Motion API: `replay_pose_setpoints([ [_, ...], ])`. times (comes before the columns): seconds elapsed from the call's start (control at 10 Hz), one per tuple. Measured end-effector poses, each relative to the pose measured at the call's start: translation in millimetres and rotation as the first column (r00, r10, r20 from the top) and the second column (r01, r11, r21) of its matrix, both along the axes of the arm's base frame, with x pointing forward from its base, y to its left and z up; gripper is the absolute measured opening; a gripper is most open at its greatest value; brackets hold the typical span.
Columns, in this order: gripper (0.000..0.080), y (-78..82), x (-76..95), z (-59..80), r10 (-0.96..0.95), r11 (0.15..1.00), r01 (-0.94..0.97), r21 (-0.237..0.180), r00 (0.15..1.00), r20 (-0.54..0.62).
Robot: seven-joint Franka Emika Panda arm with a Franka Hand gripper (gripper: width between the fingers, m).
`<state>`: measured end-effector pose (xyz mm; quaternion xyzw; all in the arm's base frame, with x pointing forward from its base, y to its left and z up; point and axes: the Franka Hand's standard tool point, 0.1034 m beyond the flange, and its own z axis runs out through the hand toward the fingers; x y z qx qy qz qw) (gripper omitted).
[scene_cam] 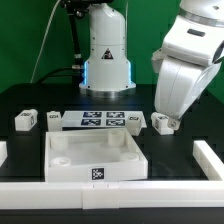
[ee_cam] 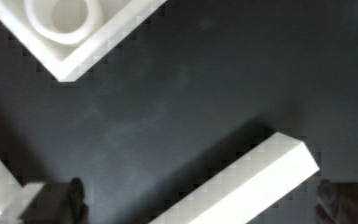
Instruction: Assemble one leg
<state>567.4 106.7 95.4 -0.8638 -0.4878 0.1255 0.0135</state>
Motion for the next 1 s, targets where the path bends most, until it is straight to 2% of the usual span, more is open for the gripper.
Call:
replay_pose_setpoints([
  [0.9,0.0650,-0.9,-0.9,-0.9,-0.002,1.000,0.002,0.000,1.000,-0.003],
  [1.0,0.0650,-3.8,-4.9,-1.4,0.016,1.000,-0.016,0.011,1.000,0.016],
])
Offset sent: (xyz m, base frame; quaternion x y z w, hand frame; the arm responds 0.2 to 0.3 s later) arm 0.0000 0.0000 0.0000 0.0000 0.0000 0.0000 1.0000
